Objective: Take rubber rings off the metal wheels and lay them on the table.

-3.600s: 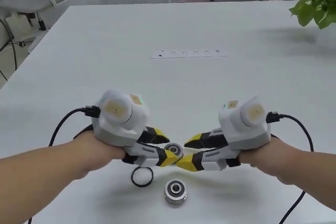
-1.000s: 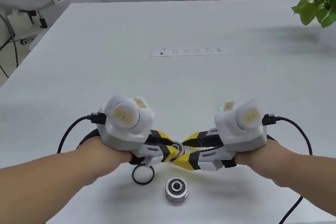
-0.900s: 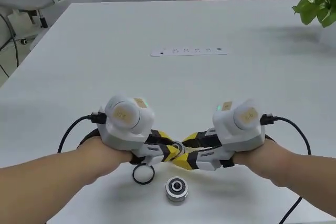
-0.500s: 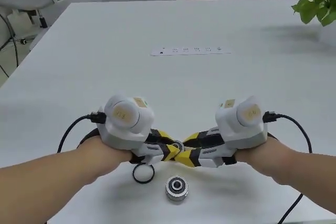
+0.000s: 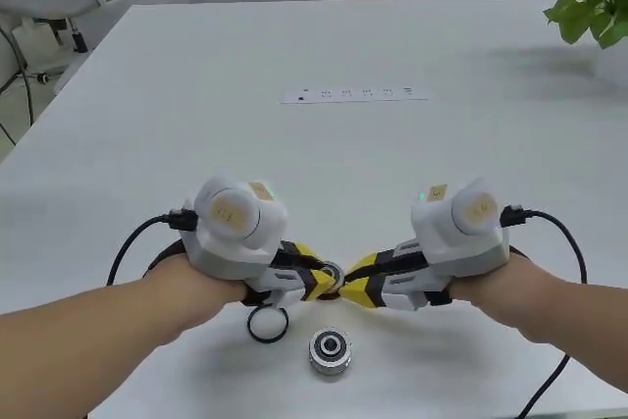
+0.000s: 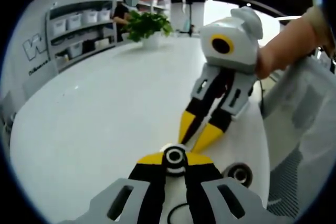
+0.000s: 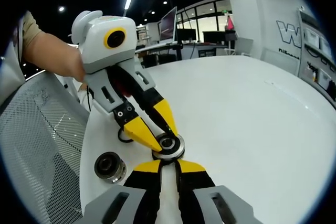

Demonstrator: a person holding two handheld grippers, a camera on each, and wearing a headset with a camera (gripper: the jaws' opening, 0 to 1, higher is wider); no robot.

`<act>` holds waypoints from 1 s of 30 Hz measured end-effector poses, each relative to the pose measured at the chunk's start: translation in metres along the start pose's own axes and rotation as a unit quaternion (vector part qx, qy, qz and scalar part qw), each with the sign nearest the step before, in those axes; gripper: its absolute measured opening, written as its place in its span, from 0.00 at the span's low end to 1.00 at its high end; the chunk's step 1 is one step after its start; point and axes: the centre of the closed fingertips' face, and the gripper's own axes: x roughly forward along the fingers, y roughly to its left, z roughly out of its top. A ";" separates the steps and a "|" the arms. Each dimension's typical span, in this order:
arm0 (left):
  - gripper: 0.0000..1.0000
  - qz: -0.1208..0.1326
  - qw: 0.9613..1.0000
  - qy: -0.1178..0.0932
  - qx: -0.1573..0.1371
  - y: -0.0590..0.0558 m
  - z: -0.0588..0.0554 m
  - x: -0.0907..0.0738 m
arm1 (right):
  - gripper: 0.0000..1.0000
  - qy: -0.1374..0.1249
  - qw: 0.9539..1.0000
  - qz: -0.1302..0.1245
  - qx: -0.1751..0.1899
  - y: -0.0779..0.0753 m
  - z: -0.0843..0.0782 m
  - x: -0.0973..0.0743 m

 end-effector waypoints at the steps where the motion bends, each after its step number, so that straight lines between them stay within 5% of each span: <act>1: 0.13 0.000 1.000 0.000 0.000 0.000 0.000 0.000 | 0.07 0.000 1.000 0.000 0.000 0.000 0.000 0.000; 7: 0.13 0.002 1.000 0.000 -0.001 0.000 0.000 0.000 | 0.02 -0.001 1.000 0.001 0.012 -0.001 0.000 -0.001; 14: 0.13 0.003 1.000 0.002 -0.001 0.000 0.000 0.000 | 0.00 -0.009 0.998 0.000 0.068 -0.005 0.000 -0.002; 20: 0.13 0.006 1.000 0.004 0.005 -0.001 0.000 0.000 | 0.00 -0.034 0.987 -0.006 0.154 -0.013 0.002 -0.007; 30: 0.13 0.013 1.000 0.015 0.021 -0.001 0.000 0.000 | 0.00 -0.061 0.979 -0.001 0.194 -0.014 0.008 -0.008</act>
